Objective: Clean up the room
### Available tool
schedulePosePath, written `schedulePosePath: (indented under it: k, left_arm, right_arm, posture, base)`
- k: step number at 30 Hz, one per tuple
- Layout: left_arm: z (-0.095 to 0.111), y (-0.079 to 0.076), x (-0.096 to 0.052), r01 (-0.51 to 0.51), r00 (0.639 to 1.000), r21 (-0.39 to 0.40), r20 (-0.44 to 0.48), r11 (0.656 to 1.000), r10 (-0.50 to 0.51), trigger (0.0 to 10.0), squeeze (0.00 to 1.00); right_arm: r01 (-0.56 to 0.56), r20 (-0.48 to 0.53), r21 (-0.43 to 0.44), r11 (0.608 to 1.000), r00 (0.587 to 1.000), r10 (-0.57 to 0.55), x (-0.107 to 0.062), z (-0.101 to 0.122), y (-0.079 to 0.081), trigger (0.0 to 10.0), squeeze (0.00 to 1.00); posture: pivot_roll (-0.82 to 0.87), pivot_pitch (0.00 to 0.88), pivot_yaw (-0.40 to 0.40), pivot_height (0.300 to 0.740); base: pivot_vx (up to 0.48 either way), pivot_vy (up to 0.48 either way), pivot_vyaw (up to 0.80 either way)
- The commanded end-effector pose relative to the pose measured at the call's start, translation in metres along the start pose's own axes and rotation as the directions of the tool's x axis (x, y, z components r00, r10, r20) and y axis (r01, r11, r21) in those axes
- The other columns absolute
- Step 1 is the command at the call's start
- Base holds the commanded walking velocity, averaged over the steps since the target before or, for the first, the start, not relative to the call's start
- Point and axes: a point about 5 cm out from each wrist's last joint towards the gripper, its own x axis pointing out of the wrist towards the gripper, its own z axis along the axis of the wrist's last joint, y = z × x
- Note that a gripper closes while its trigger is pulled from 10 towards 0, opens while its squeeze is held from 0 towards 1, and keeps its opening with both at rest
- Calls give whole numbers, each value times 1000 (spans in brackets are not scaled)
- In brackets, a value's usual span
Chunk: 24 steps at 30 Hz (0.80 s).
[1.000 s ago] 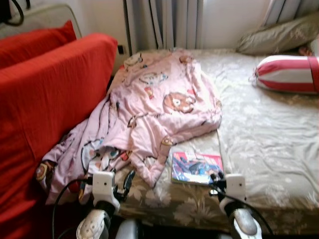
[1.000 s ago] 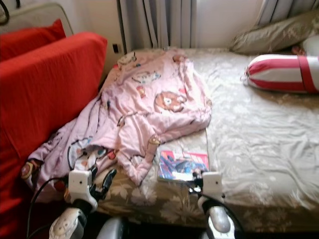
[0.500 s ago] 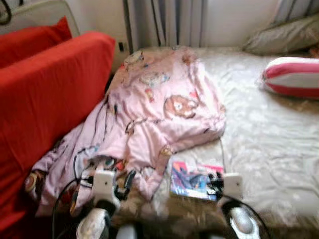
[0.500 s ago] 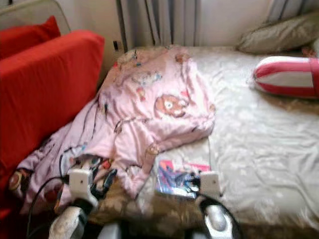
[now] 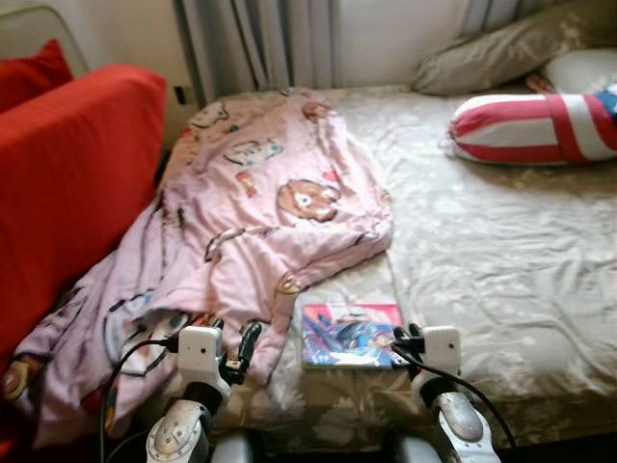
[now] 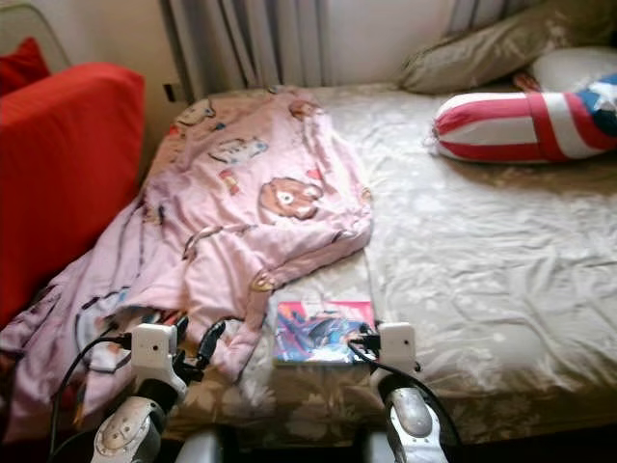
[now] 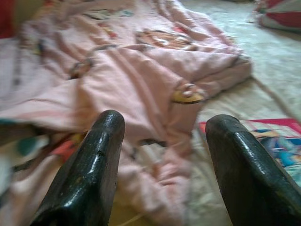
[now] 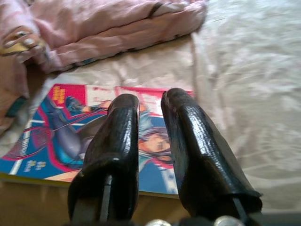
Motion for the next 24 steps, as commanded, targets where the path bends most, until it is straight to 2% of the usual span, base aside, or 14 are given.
schedulePosePath:
  k: [1, 4, 7, 15, 19, 20, 22, 24]
  left_arm:
    - [2, 1, 2, 1, 1000, -5, 6, 1000, -1, 10000, 0]
    - [3, 1, 2, 1, 1000, -4, 8, 1000, -1, 10000, 0]
    - [2, 1, 1, 1, 1000, -3, 6, 1000, -1, 10000, 0]
    - [1, 1, -1, 3, 1000, -2, 0, 1000, -3, 10000, 0]
    - [2, 2, -2, 1, 1000, 0, -1, 1000, -1, 10000, 0]
    - [2, 2, -2, 1, 1000, 0, -1, 1000, -1, 10000, 0]
    - [2, 2, -2, 2, 1000, 2, -1, 1000, -2, 10000, 0]
    - [2, 2, -2, 3, 1000, 3, -1, 1000, -3, 10000, 0]
  right_arm:
    - [13, -4, 3, 1000, 1000, -13, 2, 2, -3, 10000, 0]
    - [25, -25, -8, 1000, 999, -25, 3, 1, -5, 10000, 0]
    - [30, -42, -8, 1000, 999, -30, 2, -2, -6, 10000, 0]
    - [37, -24, 5, 999, 999, -37, 1, -2, -6, 10000, 0]
    - [86, -43, 109, 990, 996, -82, 5, -1, -9, 10000, 0]
    - [86, -43, 109, 990, 996, -82, 5, -1, -9, 10000, 0]
    - [111, -77, 196, 974, 992, -97, 8, -2, -10, 10000, 0]
    - [116, -92, 229, 966, 991, -97, 10, -2, -10, 10000, 0]
  posture:
    - [40, 0, 64, 595]
    - [40, 0, 64, 595]
    - [40, 0, 64, 570]
    - [44, 0, 68, 570]
    - [48, 0, 71, 570]
    - [48, 0, 71, 570]
    - [48, 0, 74, 570]
    - [51, 0, 75, 570]
  base:
    - [0, 0, 0]
    - [0, 0, 0]
    - [0, 0, 0]
    - [0, 0, 0]
    - [0, 0, 0]
    - [0, 0, 0]
    - [0, 0, 0]
    - [0, 0, 0]
